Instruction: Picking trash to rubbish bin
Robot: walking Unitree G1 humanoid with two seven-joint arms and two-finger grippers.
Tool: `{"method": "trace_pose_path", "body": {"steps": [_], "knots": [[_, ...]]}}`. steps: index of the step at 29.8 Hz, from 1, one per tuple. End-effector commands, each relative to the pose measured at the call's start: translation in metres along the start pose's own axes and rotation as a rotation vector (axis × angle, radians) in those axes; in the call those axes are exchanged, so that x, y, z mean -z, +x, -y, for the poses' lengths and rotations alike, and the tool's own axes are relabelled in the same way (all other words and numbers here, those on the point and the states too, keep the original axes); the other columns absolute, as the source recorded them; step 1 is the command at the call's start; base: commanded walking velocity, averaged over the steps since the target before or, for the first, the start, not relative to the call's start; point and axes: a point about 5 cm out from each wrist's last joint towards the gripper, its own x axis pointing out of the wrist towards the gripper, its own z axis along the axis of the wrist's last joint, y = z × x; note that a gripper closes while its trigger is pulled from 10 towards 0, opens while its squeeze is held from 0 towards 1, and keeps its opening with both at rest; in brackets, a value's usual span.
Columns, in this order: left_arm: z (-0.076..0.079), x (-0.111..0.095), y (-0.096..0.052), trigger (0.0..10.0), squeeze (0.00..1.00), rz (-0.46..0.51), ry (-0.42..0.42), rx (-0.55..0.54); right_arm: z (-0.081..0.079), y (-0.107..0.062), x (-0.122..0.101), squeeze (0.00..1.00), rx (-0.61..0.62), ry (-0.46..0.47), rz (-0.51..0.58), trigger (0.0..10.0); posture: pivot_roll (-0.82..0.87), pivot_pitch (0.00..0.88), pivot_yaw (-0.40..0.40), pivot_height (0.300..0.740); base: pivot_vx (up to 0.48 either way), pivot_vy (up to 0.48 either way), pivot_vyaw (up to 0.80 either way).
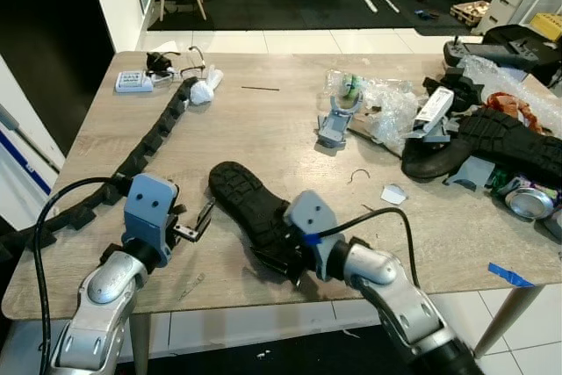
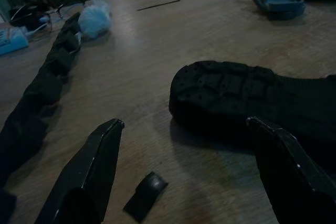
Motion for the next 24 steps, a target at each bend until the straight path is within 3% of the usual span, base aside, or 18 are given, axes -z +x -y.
{"method": "trace_pose_path", "body": {"steps": [1,5,13,16,22,24], "knots": [[-0.001,0.005,-0.002,10.0,0.0,-0.029,0.005,0.001,-0.001,-0.004,0.02,0.0,0.0,-0.008,-0.105,10.0,0.02,0.139,-0.002,0.74,0.0,0.0,0.0],[0.0,0.003,0.001,10.0,0.0,-0.02,0.005,0.004,0.02,-0.018,0.035,0.0,0.1,-0.087,-0.226,10.0,0.02,0.139,-0.002,0.74,0.0,0.0,0.0],[0.001,0.002,0.0,10.0,0.0,-0.016,0.006,0.011,0.039,-0.031,0.028,0.0,0.205,-0.067,-0.204,10.0,0.02,0.151,-0.001,0.74,0.0,0.0,0.0],[0.003,0.001,0.002,10.0,0.0,-0.015,0.007,0.019,0.05,-0.036,-0.003,0.0,0.298,0.218,0.058,10.0,0.01,0.155,0.002,0.74,0.0,0.0,0.0],[0.004,0.0,0.003,10.0,0.0,-0.013,0.008,0.027,0.061,-0.041,-0.02,0.0,0.345,0.328,0.206,10.0,0.01,0.159,0.006,0.74,0.0,0.0,0.0],[0.005,0.0,0.005,10.0,0.0,-0.012,0.01,0.032,0.078,-0.051,-0.028,0.0,0.44,0.416,0.336,10.0,0.01,0.159,0.005,0.74,0.0,0.0,0.0]]}}
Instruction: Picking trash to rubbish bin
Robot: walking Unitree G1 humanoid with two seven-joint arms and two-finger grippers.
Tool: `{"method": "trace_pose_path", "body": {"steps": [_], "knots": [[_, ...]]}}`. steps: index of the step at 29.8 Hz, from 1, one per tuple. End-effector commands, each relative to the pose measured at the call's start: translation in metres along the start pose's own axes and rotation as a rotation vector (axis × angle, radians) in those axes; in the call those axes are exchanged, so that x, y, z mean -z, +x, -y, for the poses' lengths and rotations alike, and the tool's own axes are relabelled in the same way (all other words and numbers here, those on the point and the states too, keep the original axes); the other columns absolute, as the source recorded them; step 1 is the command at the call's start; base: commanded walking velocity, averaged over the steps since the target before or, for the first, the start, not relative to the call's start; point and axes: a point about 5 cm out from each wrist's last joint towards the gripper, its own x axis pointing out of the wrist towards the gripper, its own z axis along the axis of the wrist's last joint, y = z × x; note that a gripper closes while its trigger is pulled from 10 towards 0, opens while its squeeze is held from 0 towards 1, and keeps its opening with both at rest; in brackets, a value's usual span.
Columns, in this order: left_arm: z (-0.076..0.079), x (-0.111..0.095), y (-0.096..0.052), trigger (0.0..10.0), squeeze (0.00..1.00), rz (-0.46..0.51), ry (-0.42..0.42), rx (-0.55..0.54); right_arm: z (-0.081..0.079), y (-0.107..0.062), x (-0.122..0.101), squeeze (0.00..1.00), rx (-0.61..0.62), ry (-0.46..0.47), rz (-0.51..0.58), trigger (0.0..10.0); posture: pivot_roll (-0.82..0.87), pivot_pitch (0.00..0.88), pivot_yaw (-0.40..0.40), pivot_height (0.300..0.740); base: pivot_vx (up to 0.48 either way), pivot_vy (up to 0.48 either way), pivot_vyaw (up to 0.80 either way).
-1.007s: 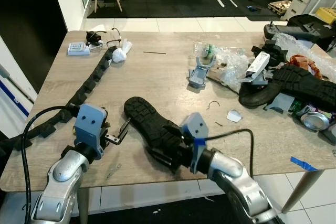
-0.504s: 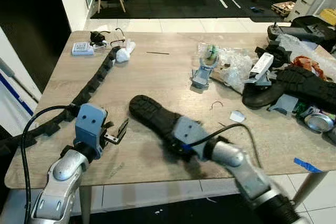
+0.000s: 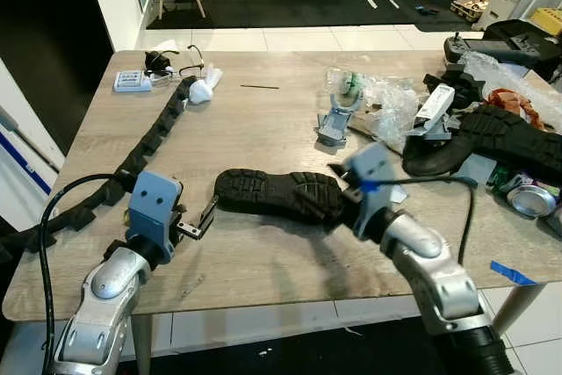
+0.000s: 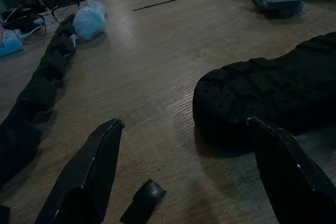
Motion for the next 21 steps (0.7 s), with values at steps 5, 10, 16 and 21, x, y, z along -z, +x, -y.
{"method": "trace_pose_path", "body": {"steps": [5,10,16,21], "knots": [[0.004,0.002,0.002,10.0,0.0,-0.014,0.006,0.022,0.03,-0.006,-0.01,0.0,0.154,0.133,0.123,10.0,0.01,0.162,0.002,0.74,0.0,0.0,0.0],[0.01,0.001,0.013,10.0,0.0,0.0,0.053,0.052,0.064,-0.022,0.015,0.0,0.447,0.188,-0.055,10.0,0.02,0.165,-0.003,0.74,0.0,0.0,0.0],[0.014,0.002,0.026,10.0,0.0,0.0,0.099,0.072,0.055,-0.022,0.016,0.0,0.455,0.386,-0.043,10.0,0.02,0.166,0.001,0.74,0.0,0.0,0.0],[0.021,-0.001,0.04,10.0,0.0,0.01,0.116,0.111,0.034,-0.021,0.02,0.0,0.412,0.604,-0.032,10.0,0.01,0.167,0.006,0.74,0.0,0.0,0.0]]}}
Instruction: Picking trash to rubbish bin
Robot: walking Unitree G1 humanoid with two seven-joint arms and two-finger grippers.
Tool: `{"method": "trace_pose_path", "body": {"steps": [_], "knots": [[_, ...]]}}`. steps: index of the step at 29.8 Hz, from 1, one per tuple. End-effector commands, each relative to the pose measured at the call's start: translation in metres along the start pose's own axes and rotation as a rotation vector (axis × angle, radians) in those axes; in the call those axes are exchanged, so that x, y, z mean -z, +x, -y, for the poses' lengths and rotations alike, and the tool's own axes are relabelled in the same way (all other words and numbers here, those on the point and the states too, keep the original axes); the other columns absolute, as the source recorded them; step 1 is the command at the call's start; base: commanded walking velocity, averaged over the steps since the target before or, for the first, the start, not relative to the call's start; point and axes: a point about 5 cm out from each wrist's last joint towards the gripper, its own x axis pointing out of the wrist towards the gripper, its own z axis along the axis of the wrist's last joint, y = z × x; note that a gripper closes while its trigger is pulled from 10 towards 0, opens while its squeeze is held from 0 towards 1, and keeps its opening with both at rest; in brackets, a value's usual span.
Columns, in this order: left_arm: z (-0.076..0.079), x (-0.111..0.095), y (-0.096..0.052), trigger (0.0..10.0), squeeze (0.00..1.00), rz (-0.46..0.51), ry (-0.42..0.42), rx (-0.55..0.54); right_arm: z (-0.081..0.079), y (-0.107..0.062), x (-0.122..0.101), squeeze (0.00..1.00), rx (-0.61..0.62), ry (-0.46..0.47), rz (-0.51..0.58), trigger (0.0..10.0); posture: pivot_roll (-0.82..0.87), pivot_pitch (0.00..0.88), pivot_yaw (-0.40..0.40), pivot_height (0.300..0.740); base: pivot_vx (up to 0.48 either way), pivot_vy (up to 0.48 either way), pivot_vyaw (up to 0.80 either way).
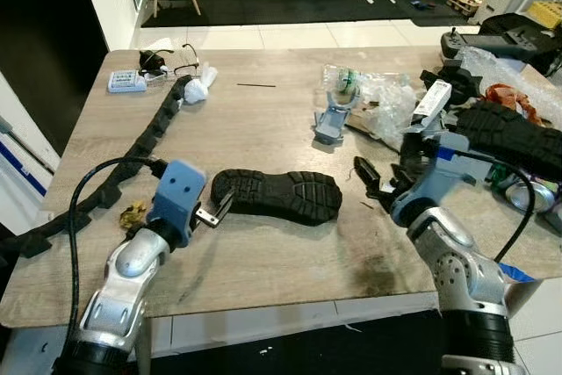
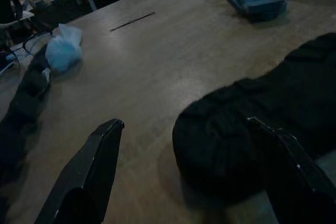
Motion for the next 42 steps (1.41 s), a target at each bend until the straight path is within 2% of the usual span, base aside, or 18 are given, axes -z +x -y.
{"method": "trace_pose_path", "body": {"steps": [1,2,3,5,7,8,10,12,15,16,19,27,34,42], "knots": [[0.008,0.005,0.002,10.0,0.0,-0.017,0.005,0.033,0.0,-0.005,0.005,0.0,0.0,0.059,-0.028,10.0,0.01,0.167,0.006,0.74,0.0,0.0,0.0],[0.008,0.005,0.002,10.0,0.0,-0.017,0.005,0.033,0.0,-0.005,0.005,0.0,0.0,0.059,-0.028,10.0,0.01,0.167,0.006,0.74,0.0,0.0,0.0],[0.01,0.004,0.006,10.0,0.0,-0.014,0.006,0.044,-0.003,-0.006,0.009,0.0,-0.009,0.098,-0.044,10.0,0.01,0.167,0.006,0.74,0.0,0.0,0.0],[0.018,0.003,0.015,10.0,0.0,-0.009,0.013,0.078,-0.009,-0.006,0.018,0.0,-0.02,0.175,-0.099,10.0,0.01,0.169,0.008,0.74,0.0,0.0,0.0],[0.023,0.003,0.019,10.0,0.0,-0.01,0.014,0.105,-0.011,-0.005,0.022,0.0,-0.025,0.198,-0.123,10.0,0.02,0.17,0.007,0.74,0.0,0.0,0.0],[0.03,0.005,0.023,10.0,0.0,-0.017,0.027,0.15,-0.015,-0.003,0.025,0.0,-0.027,0.226,-0.165,10.0,0.02,0.168,0.007,0.74,0.0,0.0,0.0],[0.033,0.006,0.023,10.0,0.0,-0.019,0.028,0.171,-0.016,-0.003,0.026,0.0,-0.027,0.228,-0.187,10.0,0.02,0.168,0.007,0.74,0.0,0.0,0.0],[0.037,0.007,0.024,10.0,0.0,-0.026,0.034,0.199,-0.017,-0.004,0.029,0.0,-0.017,0.27,-0.228,10.0,0.02,0.167,0.006,0.74,0.0,0.0,0.0],[0.038,0.008,0.023,10.0,0.0,-0.026,0.034,0.212,-0.017,-0.004,0.03,0.0,-0.014,0.279,-0.246,10.0,0.02,0.166,0.003,0.74,0.0,0.0,0.0],[0.039,0.01,0.022,10.0,0.0,-0.033,0.034,0.232,-0.013,-0.006,0.036,0.0,0.011,0.249,-0.307,10.0,0.02,0.166,0.002,0.74,0.0,0.0,0.0],[0.041,0.011,0.02,10.0,0.0,-0.036,0.034,0.261,-0.007,-0.008,0.043,0.0,0.047,0.197,-0.367,10.0,0.02,0.165,0.0,0.74,0.0,0.0,0.0],[0.049,0.008,0.021,10.0,0.0,0.001,0.028,0.32,0.005,-0.008,0.052,0.0,0.123,0.172,-0.465,10.0,0.02,0.158,0.002,0.74,0.0,0.0,0.0],[0.063,-0.006,0.025,10.0,0.0,0.082,-0.002,0.4,0.014,-0.002,0.052,0.0,0.139,0.226,-0.495,10.0,0.03,0.149,0.002,0.74,0.0,0.0,0.0],[0.08,-0.016,0.024,10.0,0.0,0.138,-0.04,0.466,0.003,0.006,0.056,0.0,0.044,0.346,-0.523,10.0,0.03,0.139,0.003,0.74,0.0,0.0,0.0]]}}
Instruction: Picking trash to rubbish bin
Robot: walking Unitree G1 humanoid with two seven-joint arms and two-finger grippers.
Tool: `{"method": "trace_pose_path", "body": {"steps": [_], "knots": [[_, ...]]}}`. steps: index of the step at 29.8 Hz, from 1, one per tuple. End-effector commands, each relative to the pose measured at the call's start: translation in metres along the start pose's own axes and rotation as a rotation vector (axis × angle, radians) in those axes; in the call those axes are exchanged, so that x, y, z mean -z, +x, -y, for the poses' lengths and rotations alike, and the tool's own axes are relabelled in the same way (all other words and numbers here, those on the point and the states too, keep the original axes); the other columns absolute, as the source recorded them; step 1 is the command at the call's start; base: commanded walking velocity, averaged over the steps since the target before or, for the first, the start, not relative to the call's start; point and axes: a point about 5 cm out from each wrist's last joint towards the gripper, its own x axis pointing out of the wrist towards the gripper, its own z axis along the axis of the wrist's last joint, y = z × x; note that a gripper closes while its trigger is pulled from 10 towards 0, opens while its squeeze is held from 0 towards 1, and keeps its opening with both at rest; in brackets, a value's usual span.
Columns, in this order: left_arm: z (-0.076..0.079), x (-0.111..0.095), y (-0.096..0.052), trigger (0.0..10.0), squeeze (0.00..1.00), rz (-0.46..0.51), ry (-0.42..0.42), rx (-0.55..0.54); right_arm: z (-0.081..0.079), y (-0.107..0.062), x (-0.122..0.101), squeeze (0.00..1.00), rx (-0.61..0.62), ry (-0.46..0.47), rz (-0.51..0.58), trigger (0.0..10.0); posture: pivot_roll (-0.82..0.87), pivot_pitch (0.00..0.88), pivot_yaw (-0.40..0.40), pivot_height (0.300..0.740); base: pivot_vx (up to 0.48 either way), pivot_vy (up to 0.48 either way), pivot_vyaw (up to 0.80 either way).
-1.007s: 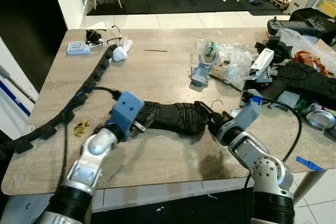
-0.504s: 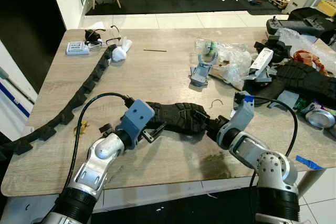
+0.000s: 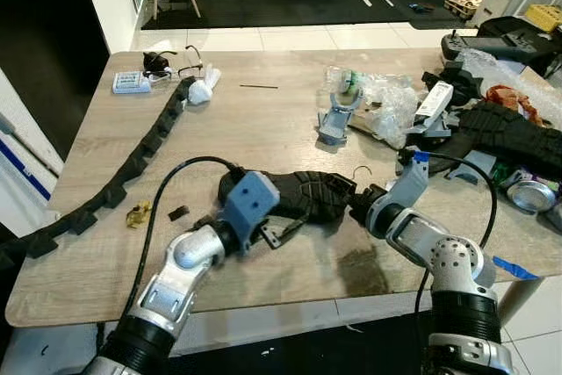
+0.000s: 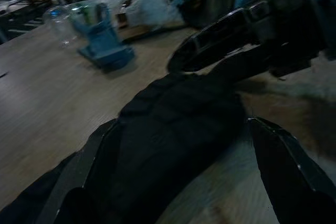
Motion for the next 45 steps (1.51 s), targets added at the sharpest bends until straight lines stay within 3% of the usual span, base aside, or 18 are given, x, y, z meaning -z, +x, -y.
{"method": "trace_pose_path", "body": {"steps": [1,11,13,20,28,29,30,31,35,45], "knots": [[0.009,-0.001,0.002,10.0,0.0,0.015,-0.011,0.033,0.013,0.002,0.019,0.0,0.038,0.066,-0.09,10.0,0.03,0.14,0.003,0.74,0.0,0.0,0.0],[0.009,0.0,0.001,10.0,0.0,0.011,-0.017,0.043,-0.014,0.007,0.036,0.0,-0.119,0.12,-0.189,10.0,0.03,0.147,0.006,0.74,0.0,0.0,0.0],[0.008,0.0,0.0,10.0,0.0,0.009,-0.017,0.044,-0.031,0.007,0.043,0.0,-0.208,0.151,-0.231,10.0,0.03,0.147,0.006,0.74,0.0,0.0,0.0],[0.008,-0.001,0.001,10.0,0.0,0.01,-0.015,0.044,-0.047,0.007,0.048,0.0,-0.29,0.181,-0.261,10.0,0.03,0.151,0.006,0.74,0.0,0.0,0.0],[0.005,-0.001,0.001,10.0,0.0,0.011,-0.013,0.035,-0.053,0.009,0.045,0.0,-0.326,0.211,-0.243,10.0,0.04,0.154,0.003,0.74,0.0,0.0,0.0],[0.004,-0.001,0.0,10.0,0.0,0.011,-0.013,0.034,-0.053,0.01,0.043,0.0,-0.322,0.214,-0.232,4.9,0.04,0.154,0.003,0.74,0.0,0.0,0.0],[0.004,-0.001,0.0,10.0,0.0,0.011,-0.013,0.034,-0.053,0.01,0.043,0.0,-0.322,0.214,-0.232,4.9,0.04,0.154,0.003,0.74,0.0,0.0,0.0],[0.004,-0.001,0.0,10.0,0.0,0.009,-0.013,0.032,-0.053,0.009,0.042,0.0,-0.317,0.222,-0.22,0.0,0.03,0.154,0.004,0.74,0.0,0.0,0.0],[0.001,0.0,-0.001,10.0,0.0,0.004,-0.004,0.016,-0.052,0.009,0.04,0.0,-0.318,0.23,-0.211,0.0,0.03,0.155,0.005,0.74,0.0,0.0,0.0],[-0.024,-0.002,-0.007,10.0,0.0,0.002,0.021,-0.118,-0.046,0.008,0.038,0.0,-0.295,0.261,-0.174,0.0,0.04,0.158,0.007,0.74,0.0,0.0,0.0]]}}
